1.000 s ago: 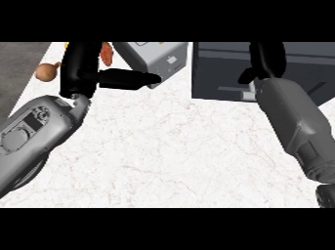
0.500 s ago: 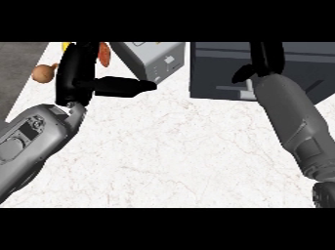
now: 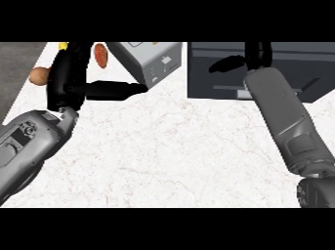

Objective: Pick up the can, place it into the drawer and close the drawer

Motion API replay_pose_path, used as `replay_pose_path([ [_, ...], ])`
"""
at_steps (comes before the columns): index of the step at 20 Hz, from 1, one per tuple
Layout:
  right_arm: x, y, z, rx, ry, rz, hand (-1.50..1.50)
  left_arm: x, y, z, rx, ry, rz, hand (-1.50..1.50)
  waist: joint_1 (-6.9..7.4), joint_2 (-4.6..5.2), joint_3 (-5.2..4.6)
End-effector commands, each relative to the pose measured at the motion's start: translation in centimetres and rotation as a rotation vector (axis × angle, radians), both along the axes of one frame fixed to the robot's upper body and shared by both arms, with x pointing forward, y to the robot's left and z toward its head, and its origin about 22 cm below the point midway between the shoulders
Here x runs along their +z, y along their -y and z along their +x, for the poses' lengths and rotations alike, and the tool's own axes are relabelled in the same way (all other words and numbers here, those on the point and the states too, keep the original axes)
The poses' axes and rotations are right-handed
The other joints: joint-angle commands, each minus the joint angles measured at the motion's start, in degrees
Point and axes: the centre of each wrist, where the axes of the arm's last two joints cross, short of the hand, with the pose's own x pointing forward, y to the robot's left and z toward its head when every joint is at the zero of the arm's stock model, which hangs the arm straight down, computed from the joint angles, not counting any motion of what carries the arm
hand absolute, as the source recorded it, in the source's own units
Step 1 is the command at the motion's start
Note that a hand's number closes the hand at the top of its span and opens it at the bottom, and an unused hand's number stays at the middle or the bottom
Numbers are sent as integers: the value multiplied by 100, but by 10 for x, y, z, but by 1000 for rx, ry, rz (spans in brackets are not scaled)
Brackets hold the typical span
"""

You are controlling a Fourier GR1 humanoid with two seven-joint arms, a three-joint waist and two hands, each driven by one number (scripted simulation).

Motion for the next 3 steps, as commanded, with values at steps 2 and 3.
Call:
replay_pose_path([
  [2, 25, -23, 7, 43, 46, 203, -150, -15, -14, -9, 13, 3, 10, -150, 9, -78, -36],
  [3, 15, -17, 5, 37, 49, 212, -150, -19, -6, -9, 17, -4, -7, -150, -28, -67, -35],
])
